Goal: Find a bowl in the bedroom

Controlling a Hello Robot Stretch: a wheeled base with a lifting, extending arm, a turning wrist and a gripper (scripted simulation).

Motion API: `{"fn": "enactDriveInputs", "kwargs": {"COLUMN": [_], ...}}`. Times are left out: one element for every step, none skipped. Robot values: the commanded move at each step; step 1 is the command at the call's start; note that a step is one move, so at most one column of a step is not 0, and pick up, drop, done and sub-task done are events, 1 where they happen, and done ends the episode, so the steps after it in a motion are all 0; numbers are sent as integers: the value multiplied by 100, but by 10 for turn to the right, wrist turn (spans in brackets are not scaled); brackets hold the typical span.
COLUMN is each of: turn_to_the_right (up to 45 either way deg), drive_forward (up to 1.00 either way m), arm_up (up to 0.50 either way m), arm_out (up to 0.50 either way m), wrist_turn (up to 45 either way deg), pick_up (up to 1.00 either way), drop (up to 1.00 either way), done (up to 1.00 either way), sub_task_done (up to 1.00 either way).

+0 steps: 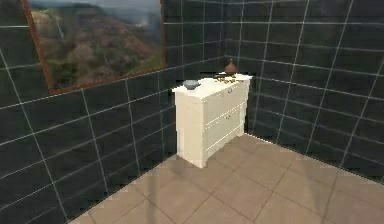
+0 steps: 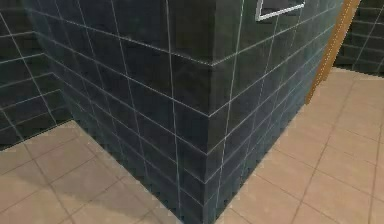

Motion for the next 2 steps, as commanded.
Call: {"fn": "enactDriveInputs", "kwargs": {"turn_to_the_right": [0, 30], "drive_forward": [100, 0], "arm_up": [0, 0], "arm_out": [0, 0], "wrist_turn": [0, 0], "pick_up": [0, 0], "drop": [0, 0], "done": [0, 0], "sub_task_done": [0, 0]}}
